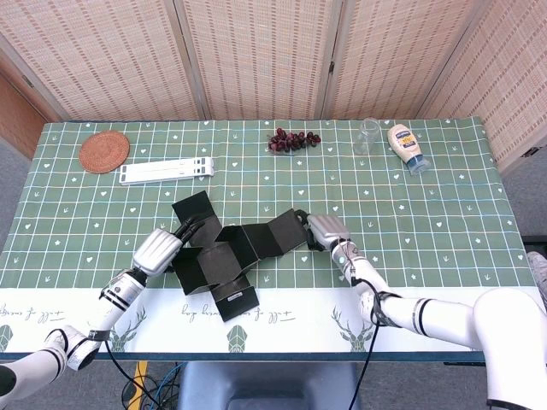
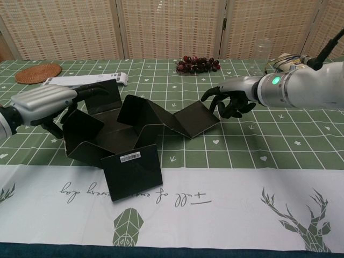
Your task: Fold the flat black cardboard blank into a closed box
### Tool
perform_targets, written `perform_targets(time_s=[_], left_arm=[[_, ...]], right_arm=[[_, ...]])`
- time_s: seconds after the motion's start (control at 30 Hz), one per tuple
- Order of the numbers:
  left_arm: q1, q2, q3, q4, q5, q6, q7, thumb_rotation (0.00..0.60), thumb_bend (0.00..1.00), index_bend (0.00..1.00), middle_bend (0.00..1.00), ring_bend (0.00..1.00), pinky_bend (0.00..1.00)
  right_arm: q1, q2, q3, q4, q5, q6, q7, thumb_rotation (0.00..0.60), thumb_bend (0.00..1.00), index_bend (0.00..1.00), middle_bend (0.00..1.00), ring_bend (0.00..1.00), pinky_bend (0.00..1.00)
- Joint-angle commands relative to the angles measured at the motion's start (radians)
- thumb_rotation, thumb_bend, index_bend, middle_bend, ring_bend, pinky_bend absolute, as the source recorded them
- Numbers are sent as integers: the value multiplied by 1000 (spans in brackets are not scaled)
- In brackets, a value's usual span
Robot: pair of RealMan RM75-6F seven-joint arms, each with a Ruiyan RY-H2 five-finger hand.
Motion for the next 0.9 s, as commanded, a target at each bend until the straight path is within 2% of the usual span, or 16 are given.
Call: perform_targets(time_s=[0.03, 0.37, 0.9], left_arm=[[-1, -3, 1, 4, 6, 12, -10, 600, 246, 16, 0, 676, 816], [-12, -14, 1, 10, 10, 16, -24, 600, 246, 18, 0, 676, 817], [-29, -20, -3, -8, 3, 1, -2, 600, 246, 17, 0, 676, 817]], right_arm=[[-15, 16, -9, -60, -33, 22, 17, 600, 921, 86, 222, 806, 1000], [-53, 26, -15, -149, -102, 63, 69, 600, 921, 86, 223, 806, 1000], [-78, 13, -8, -192, -178, 70, 126, 600, 924, 86, 234, 806, 1000]])
